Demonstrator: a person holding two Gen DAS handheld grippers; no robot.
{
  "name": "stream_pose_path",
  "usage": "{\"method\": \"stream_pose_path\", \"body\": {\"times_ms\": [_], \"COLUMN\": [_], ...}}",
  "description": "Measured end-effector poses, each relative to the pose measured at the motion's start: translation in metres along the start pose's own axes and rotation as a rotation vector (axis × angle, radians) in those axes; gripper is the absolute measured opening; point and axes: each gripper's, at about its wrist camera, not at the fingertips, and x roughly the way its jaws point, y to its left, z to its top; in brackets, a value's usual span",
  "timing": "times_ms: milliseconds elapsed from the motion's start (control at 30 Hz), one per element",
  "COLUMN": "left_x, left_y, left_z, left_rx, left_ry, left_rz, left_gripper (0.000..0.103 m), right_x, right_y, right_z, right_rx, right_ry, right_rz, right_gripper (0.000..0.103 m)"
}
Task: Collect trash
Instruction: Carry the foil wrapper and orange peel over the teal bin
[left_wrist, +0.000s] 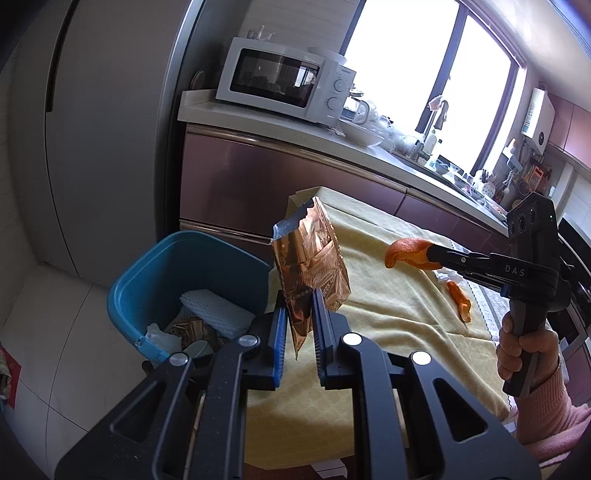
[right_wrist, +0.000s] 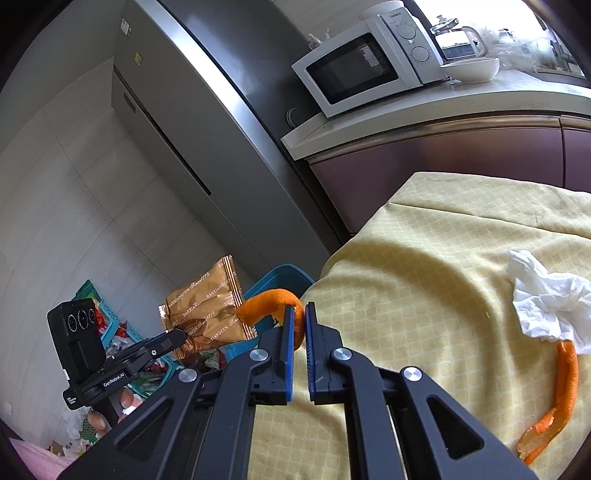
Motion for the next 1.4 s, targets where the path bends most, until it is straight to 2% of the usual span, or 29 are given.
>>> {"method": "stream_pose_path", "body": {"times_ms": [633, 1033, 1400], "left_x": [0.002, 0.028, 0.055], "left_y": [0.053, 0.083, 0.103], "left_z": [-0.006, -0.013, -0.018], "left_rx": [-0.098, -0.174, -0.199], "left_ry": [0.008, 0.066, 0.114], "left_rz": [0.109, 0.155, 0.201], "left_gripper": [0.013, 0.013, 0.014], "right_x": [0.06, 0.1, 0.139], "right_y": [0.04, 0.058, 0.064], "right_z": [0.01, 0.008, 0.002], "right_rx": [-0.086, -0.132, -0.162], "right_ry": [0.105, 0.176, 0.257], "right_rz": [0.043, 0.027, 0.003], "right_gripper": [0.005, 0.005, 0.006]}}
